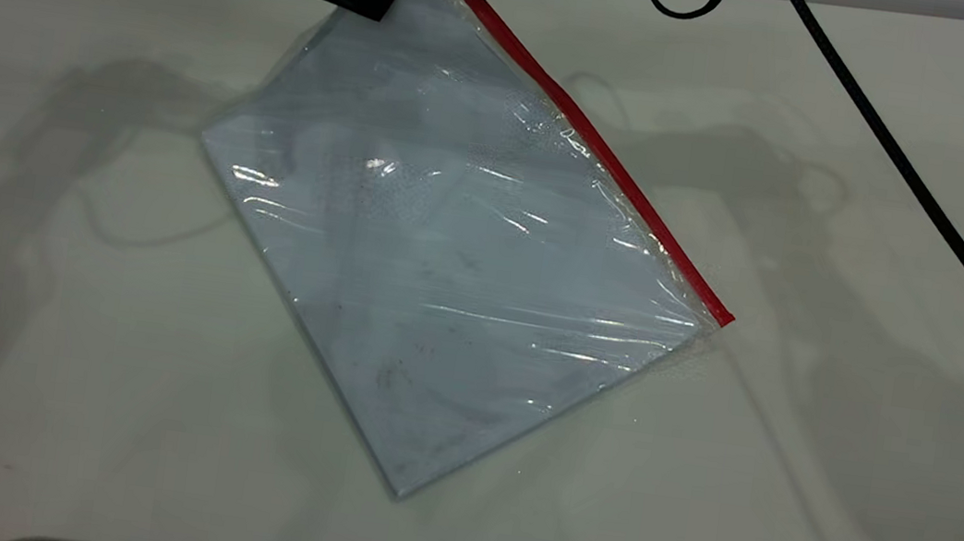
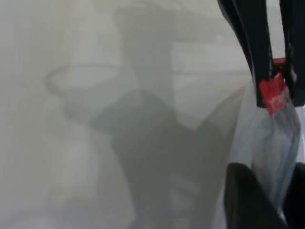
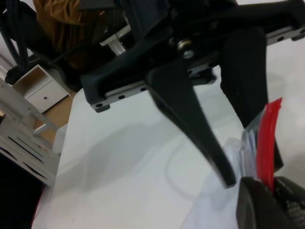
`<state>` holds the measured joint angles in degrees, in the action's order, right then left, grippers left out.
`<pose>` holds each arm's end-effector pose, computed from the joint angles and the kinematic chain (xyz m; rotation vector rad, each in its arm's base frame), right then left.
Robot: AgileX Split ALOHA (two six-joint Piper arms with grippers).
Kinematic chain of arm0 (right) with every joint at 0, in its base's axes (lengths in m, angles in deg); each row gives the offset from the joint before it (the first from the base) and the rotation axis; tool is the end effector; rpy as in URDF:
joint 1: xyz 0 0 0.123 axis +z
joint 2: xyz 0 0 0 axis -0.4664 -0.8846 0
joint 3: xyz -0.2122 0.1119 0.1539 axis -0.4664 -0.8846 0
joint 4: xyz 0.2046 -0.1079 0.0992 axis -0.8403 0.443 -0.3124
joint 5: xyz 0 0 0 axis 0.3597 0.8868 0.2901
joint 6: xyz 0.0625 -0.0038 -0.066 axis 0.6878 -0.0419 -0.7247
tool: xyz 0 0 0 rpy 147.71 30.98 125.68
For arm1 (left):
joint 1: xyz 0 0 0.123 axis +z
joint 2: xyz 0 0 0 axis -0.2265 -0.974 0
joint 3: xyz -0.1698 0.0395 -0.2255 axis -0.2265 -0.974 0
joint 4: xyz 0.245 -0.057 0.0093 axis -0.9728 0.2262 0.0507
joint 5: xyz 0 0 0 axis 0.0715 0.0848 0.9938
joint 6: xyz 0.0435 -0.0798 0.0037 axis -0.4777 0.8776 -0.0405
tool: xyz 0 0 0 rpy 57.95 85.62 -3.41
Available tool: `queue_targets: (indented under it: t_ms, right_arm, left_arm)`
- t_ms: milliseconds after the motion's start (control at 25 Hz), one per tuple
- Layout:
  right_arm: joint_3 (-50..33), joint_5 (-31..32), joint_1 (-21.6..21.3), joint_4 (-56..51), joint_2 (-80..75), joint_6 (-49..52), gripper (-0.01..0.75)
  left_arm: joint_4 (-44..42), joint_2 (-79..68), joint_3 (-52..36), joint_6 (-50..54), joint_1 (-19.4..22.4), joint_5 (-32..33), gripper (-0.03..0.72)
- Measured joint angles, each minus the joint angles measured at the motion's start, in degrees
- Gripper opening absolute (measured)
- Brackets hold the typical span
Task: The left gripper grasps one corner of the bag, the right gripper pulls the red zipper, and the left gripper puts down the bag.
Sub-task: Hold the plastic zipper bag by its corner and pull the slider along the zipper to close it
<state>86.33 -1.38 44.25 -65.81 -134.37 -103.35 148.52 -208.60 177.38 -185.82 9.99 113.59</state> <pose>0.4871 0.2305 0.0553 -1.0522 1.8403 1.3582 0.4879 -0.1008 0.0638 1.4011 1.8573 -0.8998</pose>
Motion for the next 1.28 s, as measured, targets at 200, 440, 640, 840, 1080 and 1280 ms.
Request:
queue_targets:
  t_ms: [200,440,640,840,1080,1280]
  right_arm:
    - [0.1,-0.2,0.0,0.0,0.0,0.0,0.043]
    - [0.3,-0.2,-0.1,0.0,0.0,0.0,0.043]
    - [0.3,0.0,-0.4,-0.5,0.0,0.0,0.043]
    - [0.9,0.0,-0.5,1.9,0.1,0.0,0.043]
    - [1.2,-2.8,-0.4,4.6,0.7,0.0,0.043]
    - [1.4,-5.6,-0.2,6.4,0.8,0.0,0.043]
  left_arm:
    - [-0.1,0.0,0.0,-0.9,0.0,0.0,0.054]
    - [1.6,0.0,0.0,-0.9,0.0,0.0,0.053]
    - [3.9,0.0,0.0,-1.3,0.0,0.0,0.053]
    - [6.6,-0.1,-0.4,-1.6,0.9,0.7,0.053]
    - [10.6,-0.2,-0.5,-1.6,2.7,1.9,0.052]
    - [14.9,-0.3,-0.5,-1.7,4.2,2.0,0.052]
